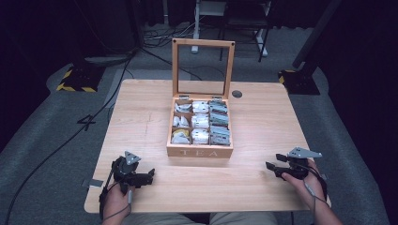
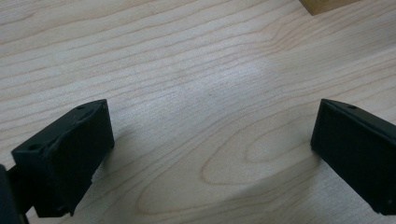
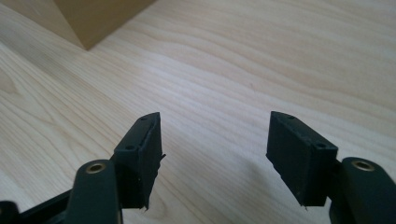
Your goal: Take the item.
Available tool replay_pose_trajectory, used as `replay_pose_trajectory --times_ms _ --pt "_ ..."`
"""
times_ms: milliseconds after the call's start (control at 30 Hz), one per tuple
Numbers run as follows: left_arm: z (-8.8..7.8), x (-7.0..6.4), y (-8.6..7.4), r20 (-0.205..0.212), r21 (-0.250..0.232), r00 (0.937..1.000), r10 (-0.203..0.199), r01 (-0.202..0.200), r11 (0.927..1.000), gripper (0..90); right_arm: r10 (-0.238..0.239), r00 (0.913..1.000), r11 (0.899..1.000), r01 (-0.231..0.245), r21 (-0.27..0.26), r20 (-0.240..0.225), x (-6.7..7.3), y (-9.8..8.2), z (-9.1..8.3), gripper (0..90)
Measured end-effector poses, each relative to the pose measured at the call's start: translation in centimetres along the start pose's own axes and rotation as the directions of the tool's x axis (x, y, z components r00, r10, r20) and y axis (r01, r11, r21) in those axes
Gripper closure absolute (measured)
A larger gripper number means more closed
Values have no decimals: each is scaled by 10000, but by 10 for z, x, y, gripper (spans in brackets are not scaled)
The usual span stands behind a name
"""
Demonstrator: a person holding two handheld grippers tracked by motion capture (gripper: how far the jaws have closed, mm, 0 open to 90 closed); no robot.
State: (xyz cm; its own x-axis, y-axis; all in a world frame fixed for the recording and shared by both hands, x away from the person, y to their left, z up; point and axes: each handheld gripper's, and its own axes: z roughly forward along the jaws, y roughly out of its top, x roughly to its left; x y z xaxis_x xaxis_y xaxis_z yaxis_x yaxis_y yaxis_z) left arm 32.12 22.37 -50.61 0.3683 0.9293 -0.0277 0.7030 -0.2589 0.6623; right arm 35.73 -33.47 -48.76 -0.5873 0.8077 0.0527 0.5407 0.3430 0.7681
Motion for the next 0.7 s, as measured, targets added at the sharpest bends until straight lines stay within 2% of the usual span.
replay_pose_trajectory --times_ms 167,233,333,500,700 --pt "-1 -1 -1 -18 -6 10000 -36 36 10000 0 -146 9994 9998 142 -147 -328 3 13 -4 381" --pt "-1 -1 -2 -62 -32 9999 -82 81 10000 0 -495 9978 9988 493 -44 -449 5 23 -4 390" --pt "-3 0 -3 -60 9 10000 26 -26 10000 0 -717 9949 9973 702 -234 -715 7 38 -6 396" --pt "-3 0 -3 -48 10 10000 8 -8 10000 0 -861 9921 9949 808 -601 -912 6 60 -9 401" --pt "-3 0 -3 -37 1 10000 29 -29 10000 0 -959 9888 9917 849 -970 -1145 9 76 -11 411"
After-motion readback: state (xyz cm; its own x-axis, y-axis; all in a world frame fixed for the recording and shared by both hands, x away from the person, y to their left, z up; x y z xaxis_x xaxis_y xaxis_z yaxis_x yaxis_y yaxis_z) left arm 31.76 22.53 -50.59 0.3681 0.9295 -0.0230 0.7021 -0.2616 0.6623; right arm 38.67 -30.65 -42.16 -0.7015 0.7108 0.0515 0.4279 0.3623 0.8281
